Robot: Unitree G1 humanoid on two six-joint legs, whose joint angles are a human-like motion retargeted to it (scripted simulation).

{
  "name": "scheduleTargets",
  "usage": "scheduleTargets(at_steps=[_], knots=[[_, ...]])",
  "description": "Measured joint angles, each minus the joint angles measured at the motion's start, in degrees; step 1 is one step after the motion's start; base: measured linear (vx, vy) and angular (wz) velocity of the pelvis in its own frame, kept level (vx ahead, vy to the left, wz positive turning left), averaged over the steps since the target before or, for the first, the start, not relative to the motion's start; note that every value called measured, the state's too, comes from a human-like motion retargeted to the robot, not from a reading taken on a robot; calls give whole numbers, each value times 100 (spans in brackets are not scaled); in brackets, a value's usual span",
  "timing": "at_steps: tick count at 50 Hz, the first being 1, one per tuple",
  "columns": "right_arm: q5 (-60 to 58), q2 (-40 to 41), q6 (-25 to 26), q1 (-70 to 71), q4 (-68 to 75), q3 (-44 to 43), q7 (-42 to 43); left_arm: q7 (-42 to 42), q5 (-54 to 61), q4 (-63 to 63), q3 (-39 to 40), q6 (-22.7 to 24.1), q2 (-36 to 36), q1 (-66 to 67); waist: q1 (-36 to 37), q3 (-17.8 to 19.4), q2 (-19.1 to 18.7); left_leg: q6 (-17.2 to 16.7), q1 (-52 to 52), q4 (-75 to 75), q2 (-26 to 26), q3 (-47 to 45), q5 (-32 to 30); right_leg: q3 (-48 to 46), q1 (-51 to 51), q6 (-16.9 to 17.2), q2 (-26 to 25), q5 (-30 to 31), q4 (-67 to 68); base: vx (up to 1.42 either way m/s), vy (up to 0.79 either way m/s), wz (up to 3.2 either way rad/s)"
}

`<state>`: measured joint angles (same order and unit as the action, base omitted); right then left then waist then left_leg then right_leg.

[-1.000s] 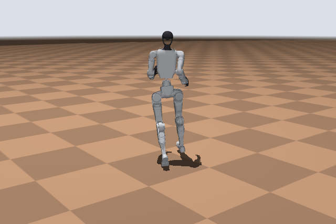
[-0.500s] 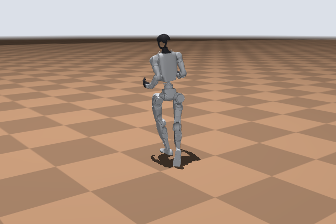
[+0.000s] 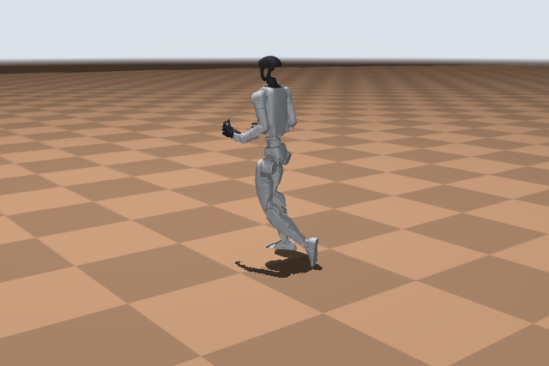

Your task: Walk run

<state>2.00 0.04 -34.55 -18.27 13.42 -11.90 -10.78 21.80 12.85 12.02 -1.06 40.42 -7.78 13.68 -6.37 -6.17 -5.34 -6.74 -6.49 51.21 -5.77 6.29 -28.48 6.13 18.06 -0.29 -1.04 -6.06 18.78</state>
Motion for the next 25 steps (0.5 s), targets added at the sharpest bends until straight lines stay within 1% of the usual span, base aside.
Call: scheduleTargets(at_steps=[2, 3, 5, 7, 9, 10, 12, 13, 15, 16, 17, 18, 20, 21, 22, 23, 24, 25], knots=[[197, -7, 3, 340, 38, -6, 0, -24, -201, 397, 114, -13, 533, 291, 34, -68, 161, 651, -488, 375, 449, -937, 386, -238, -386, -98, 170, -13, -274, 88, -11, 136], [213, -29, -4, 483, 8, 34, 64, -69, -211, 536, 130, -26, 731, 446, 138, -64, 279, 1000, -663, 395, 521, -1331, 833, -384, -569, -134, 293, 67, -418, 78, -2, 79], [111, -145, -80, 752, -126, 6, 343, -78, -186, 803, 169, -12, 993, 724, 358, 37, 425, 1429, -1125, 298, 445, -1713, 1440, -651, -881, -136, 413, 447, -717, 61, 1, 71], [-72, -293, -187, 912, -333, 53, 595, -18, -205, 937, 276, -3, 1023, 984, 830, 99, 732, 1483, -1581, -131, 252, -2136, 2110, -822, -1212, 76, 631, 915, -1018, 71, -11, 4], [-258, -436, -234, 994, -578, 118, 800, 64, -281, 1048, 321, 37, 867, 1129, 1254, 116, 887, 1485, -1878, -1022, 125, -2352, 2591, -1045, -1501, 342, 666, 1374, -1272, 75, -11, 34], [-344, -508, -233, 1006, -713, 129, 879, 106, -324, 1107, 312, 66, 753, 1158, 1411, 120, 902, 1516, -2000, -1562, 61, -2380, 2743, -1228, -1641, 461, 631, 1597, -1385, 76, -7, 101], [-397, -635, -216, 965, -953, 126, 808, 138, -385, 1159, 236, 112, 570, 1140, 1576, 116, 832, 1646, -2032, -2782, 60, -2733, 3027, -1521, -1924, 630, 431, 1874, -1470, 79, -6, 153], [-377, -687, -196, 926, -1060, 121, 730, 141, -400, 1168, 180, 121, 495, 1099, 1567, 117, 757, 1650, -1957, -3395, 14, -2842, 3172, -1714, -2080, 695, 278, 1974, -1484, 84, -10, 192], [-283, -781, -160, 831, -1202, 186, 582, 113, -407, 1126, 101, 112, 414, 1007, 1491, 126, 676, 1606, -1756, -4312, -171, -3058, 3242, -2073, -2395, 878, 27, 2137, -1425, 93, -27, 172], [-230, -828, -154, 783, -1201, 278, 549, 82, -397, 1088, 89, 97, 421, 958, 1544, 137, 805, 1947, -1712, -4336, -75, -3302, 2937, -2064, -2538, 929, -19, 2267, -1327, 114, -68, 88], [-174, -871, -151, 740, -1182, 360, 516, 48, -392, 1043, 75, 83, 433, 897, 1589, 136, 918, 2174, -1657, -4315, -1, -3437, 2836, -2098, -2639, 980, -67, 2438, -1166, 135, -104, 40], [-115, -906, -151, 708, -1124, 419, 486, 7, -396, 985, 57, 71, 454, 811, 1620, 112, 997, 2174, -1582, -4204, 27, -3359, 3141, -2215, -2658, 1028, -117, 2690, -882, 138, -92, 75], [-78, -887, -213, 545, -909, 372, 288, -124, -561, 860, -56, 106, 562, 698, 1560, 62, 959, 2174, -1479, -3565, 92, -2715, 3667, -2571, -2552, 1169, -266, 3436, 39, 118, -36, 152], [-100, -839, -261, 521, -732, 297, 68, -190, -747, 825, 111, 125, 708, 481, 1437, 115, 880, 2174, -1745, -3136, -85, -1950, 3788, -2351, -2171, 1140, -397, 3538, 947, 83, 16, 190], [-135, -776, -280, 491, -560, 244, -115, -248, -925, 779, 275, 129, 842, 264, 1355, 143, 768, 2174, -1875, -2806, -76, -1548, 3896, -2068, -1824, 1130, -588, 3606, 1679, 74, 27, 161], [-198, -684, -244, 450, -393, 237, -224, -291, -1086, 708, 431, 102, 951, 45, 1356, 122, 591, 2174, -1731, -2673, 301, -1871, 3979, -1661, -1543, 1161, -898, 3606, 2057, 81, 28, 108], [-248, -644, -208, 384, -253, 257, -291, -510, -1217, 618, 404, 49, 1063, -147, 1461, 80, 392, 2174, -1580, -2656, 546, -1938, 4057, -1528, -1276, 989, -1005, 3395, 2368, 84, 31, 57], [-290, -631, -171, 306, -126, 292, -337, -817, -1334, 518, 286, -17, 1175, -326, 1618, 29, 183, 2174, -1425, -2697, 725, -1878, 4133, -1532, -1016, 716, -1010, 3078, 2646, 90, 31, 49]])
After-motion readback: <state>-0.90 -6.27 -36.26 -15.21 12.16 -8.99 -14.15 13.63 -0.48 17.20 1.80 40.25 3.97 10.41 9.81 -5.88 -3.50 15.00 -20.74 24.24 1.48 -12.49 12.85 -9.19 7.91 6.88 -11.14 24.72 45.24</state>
